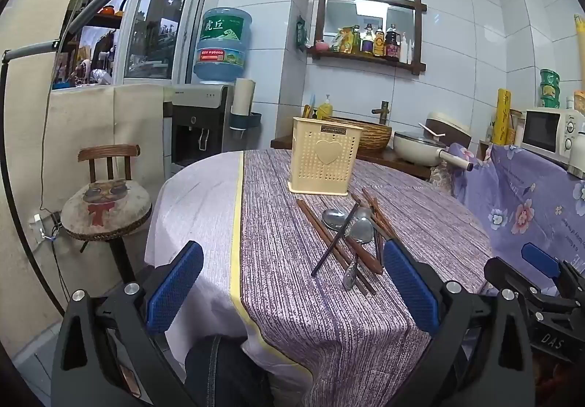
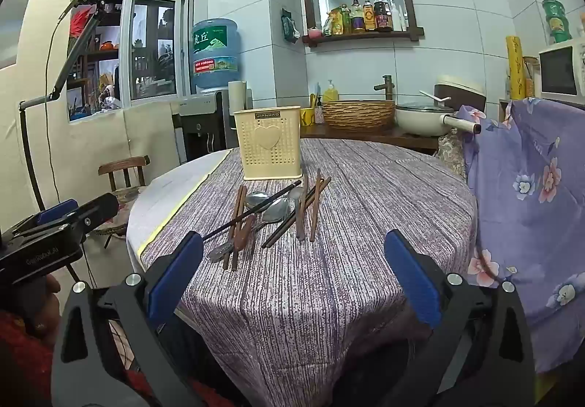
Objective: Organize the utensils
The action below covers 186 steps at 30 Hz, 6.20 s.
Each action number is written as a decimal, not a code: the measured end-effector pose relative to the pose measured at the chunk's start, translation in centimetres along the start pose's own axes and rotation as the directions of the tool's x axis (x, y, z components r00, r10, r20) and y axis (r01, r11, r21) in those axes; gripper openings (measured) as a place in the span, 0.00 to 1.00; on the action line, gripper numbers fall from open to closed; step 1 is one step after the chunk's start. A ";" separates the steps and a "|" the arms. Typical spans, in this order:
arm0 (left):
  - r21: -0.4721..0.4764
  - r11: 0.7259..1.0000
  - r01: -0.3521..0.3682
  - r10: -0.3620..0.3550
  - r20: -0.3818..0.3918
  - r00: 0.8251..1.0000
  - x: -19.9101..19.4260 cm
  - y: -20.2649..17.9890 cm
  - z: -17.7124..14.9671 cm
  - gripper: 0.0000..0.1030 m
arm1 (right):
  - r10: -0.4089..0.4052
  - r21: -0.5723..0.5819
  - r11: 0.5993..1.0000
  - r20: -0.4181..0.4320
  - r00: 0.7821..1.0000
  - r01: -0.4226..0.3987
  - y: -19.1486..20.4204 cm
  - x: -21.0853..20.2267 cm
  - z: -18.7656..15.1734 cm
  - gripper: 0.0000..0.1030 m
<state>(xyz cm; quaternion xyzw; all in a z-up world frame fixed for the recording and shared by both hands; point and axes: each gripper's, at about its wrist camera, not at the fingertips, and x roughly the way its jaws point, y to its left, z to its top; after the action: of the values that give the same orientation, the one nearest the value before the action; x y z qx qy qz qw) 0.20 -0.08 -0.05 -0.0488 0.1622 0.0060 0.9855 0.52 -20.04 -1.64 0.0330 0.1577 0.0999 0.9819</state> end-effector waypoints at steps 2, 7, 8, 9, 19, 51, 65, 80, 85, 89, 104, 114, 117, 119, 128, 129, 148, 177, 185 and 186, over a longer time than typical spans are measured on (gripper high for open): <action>0.004 1.000 -0.001 0.001 0.004 1.000 0.0 -0.1 0.0 0.95 | -0.001 -0.002 1.000 -0.002 1.000 0.001 0.0 0.0 0.0 0.95; 0.001 1.000 -0.002 0.002 0.006 1.000 0.6 -0.7 -0.1 0.95 | -0.003 -0.005 1.000 0.002 1.000 0.003 0.1 0.0 0.0 0.95; -0.002 1.000 0.001 -0.001 0.013 1.000 0.1 0.0 -0.4 0.95 | -0.004 -0.006 1.000 0.003 1.000 0.004 0.1 0.0 0.0 0.95; -0.003 1.000 0.001 -0.001 0.014 1.000 0.1 0.0 -0.4 0.95 | -0.005 -0.006 1.000 0.005 1.000 0.005 0.1 -0.1 0.0 0.95; -0.006 1.000 0.002 -0.002 0.014 1.000 0.0 0.1 -0.3 0.95 | -0.002 -0.006 1.000 -0.002 1.000 0.002 0.1 0.0 0.0 0.95; -0.008 1.000 0.002 -0.002 0.015 1.000 0.0 0.2 -0.2 0.95 | -0.004 -0.010 1.000 -0.001 1.000 0.004 0.2 0.1 0.0 0.95; -0.008 1.000 0.002 -0.001 0.014 1.000 -0.1 0.2 -0.2 0.95 | -0.004 -0.011 1.000 -0.001 1.000 0.004 0.2 0.1 0.0 0.95; -0.008 1.000 0.002 -0.002 0.013 1.000 0.0 0.2 -0.2 0.95 | -0.004 -0.013 1.000 -0.001 1.000 0.004 0.2 0.1 0.0 0.95; -0.008 1.000 0.001 -0.001 0.013 1.000 -0.1 0.2 -0.2 0.95 | -0.004 -0.014 1.000 -0.002 1.000 0.003 0.2 0.1 0.0 0.95; -0.008 1.000 0.002 -0.002 0.012 1.000 0.0 0.2 -0.2 0.95 | -0.001 -0.013 1.000 -0.005 1.000 0.001 0.2 0.4 -0.3 0.95; -0.047 0.999 -0.004 -0.001 -0.117 0.993 3.8 2.3 -1.5 0.95 | 0.001 0.008 1.000 -0.123 0.992 0.000 -0.7 4.5 -0.4 0.95; -0.047 0.998 0.034 -0.045 -0.273 0.961 9.8 4.0 0.8 0.85 | -0.023 0.010 1.000 -0.250 0.968 0.027 -4.5 10.7 2.1 0.93; -0.033 0.998 0.044 -0.052 -0.302 0.952 11.6 4.0 1.6 0.83 | -0.004 0.028 1.000 -0.296 0.955 0.013 -5.2 12.9 3.0 0.89; -0.019 0.999 0.042 -0.046 -0.321 0.946 13.0 3.9 2.2 0.82 | 0.014 0.043 0.999 -0.322 0.947 0.000 -5.6 14.6 3.8 0.83; -0.066 0.995 0.076 -0.098 -0.446 0.889 19.1 4.0 4.7 0.69 | 0.056 0.118 0.993 -0.415 0.908 -0.007 -6.3 23.3 7.5 0.63; -0.058 0.996 0.074 -0.093 -0.455 0.886 19.6 3.8 4.9 0.65 | 0.068 0.130 0.991 -0.427 0.902 -0.013 -6.3 24.0 7.7 0.62; 0.063 0.995 0.075 -0.024 -0.583 0.812 25.3 -0.2 3.3 0.51 | -0.001 0.062 0.998 -0.395 0.919 0.028 -5.8 24.0 7.7 0.59; 0.095 0.995 -0.002 0.060 -0.611 0.790 26.3 -1.0 3.7 0.38 | -0.026 0.083 0.994 -0.422 0.906 0.067 -7.2 25.9 7.9 0.59; 0.098 0.995 -0.035 0.088 -0.618 0.781 28.4 -0.9 4.4 0.27 | -0.011 0.073 0.996 -0.419 0.908 0.046 -6.5 28.9 9.4 0.59; 0.095 0.995 -0.037 0.088 -0.621 0.779 28.5 -0.9 4.5 0.27 | -0.013 0.070 0.996 -0.419 0.908 0.047 -6.3 29.6 9.6 0.59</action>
<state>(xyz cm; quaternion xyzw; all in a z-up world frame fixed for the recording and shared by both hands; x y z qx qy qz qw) 28.70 -0.62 -4.88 -0.0045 0.4807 0.0160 0.8767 32.28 -20.44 -2.09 0.0470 0.3687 0.0834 0.9246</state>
